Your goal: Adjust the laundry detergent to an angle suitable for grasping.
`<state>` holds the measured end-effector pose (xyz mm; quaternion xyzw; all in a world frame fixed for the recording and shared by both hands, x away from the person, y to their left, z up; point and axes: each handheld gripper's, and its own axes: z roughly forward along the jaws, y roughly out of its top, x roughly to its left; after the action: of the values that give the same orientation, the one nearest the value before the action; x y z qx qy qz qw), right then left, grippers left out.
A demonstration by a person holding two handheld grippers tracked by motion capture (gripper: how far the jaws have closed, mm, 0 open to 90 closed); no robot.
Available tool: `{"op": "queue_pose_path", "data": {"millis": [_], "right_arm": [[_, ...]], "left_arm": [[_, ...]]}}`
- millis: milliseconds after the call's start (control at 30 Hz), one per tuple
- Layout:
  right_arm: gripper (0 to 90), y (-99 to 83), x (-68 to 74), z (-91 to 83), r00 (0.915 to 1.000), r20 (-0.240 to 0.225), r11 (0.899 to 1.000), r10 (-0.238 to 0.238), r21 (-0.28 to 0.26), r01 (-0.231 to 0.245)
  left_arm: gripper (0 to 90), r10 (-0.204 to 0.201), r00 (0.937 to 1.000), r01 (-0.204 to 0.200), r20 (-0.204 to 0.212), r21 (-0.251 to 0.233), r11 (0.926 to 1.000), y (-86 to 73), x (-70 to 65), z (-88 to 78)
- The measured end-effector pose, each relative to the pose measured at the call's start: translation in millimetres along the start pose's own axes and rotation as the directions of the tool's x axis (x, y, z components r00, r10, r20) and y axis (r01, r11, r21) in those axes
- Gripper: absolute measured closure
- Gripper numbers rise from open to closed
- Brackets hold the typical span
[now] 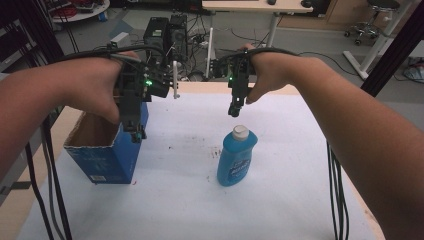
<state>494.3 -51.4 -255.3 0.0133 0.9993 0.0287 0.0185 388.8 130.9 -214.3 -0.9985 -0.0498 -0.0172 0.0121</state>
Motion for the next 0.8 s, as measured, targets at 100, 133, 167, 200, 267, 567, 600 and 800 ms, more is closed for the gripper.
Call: {"op": "queue_pose_path", "data": {"millis": [100,133,167,200,267,567,600,800], "right_arm": [[1.0,0.0,0.3,-0.8,1.0,0.004,1.0,0.005,-0.002,-0.005],[1.0,-0.1,-0.1,-0.6,1.0,0.005,1.0,-0.003,-0.006,0.003],[1.0,-0.4,-0.2,-1.0,1.0,0.004,1.0,-0.006,-0.005,0.006],[1.0,-0.4,-0.2,-1.0,1.0,0.004,1.0,-0.006,-0.005,0.006],[1.0,-1.2,0.5,-2.2,1.0,0.005,1.0,0.0,-0.005,0.0],[1.0,-2.8,1.4,-4.7,0.9999,0.013,1.0,0.006,-0.015,-0.006],[1.0,-2.5,1.9,-4.7,0.9999,0.013,1.0,0.005,-0.012,-0.005],[1.0,-3.2,2.0,-5.6,0.9998,0.015,1.0,0.01,-0.014,-0.01]], "left_arm": [[1.8,-0.004,1.0,0.004,-0.001,-0.002,1.0,-0.3,-0.3,-0.3],[1.8,-0.005,1.0,0.005,0.0,0.0,1.0,-0.6,-0.3,-0.6],[1.8,-0.006,1.0,0.006,-0.001,0.0,1.0,-0.8,-0.4,-0.5],[1.8,-0.006,1.0,0.006,-0.001,0.0,1.0,-0.8,-0.4,-0.5],[1.8,-0.007,1.0,0.007,-0.004,0.0,1.0,-0.7,-1.0,0.2],[1.8,-0.006,1.0,0.006,-0.004,0.003,1.0,-0.2,-2.5,-0.9],[1.8,-0.004,1.0,0.004,-0.004,0.005,1.0,-0.3,-2.6,-0.9],[1.8,-0.007,1.0,0.007,-0.004,-0.002,1.0,-0.8,-3.1,-0.5]]}}
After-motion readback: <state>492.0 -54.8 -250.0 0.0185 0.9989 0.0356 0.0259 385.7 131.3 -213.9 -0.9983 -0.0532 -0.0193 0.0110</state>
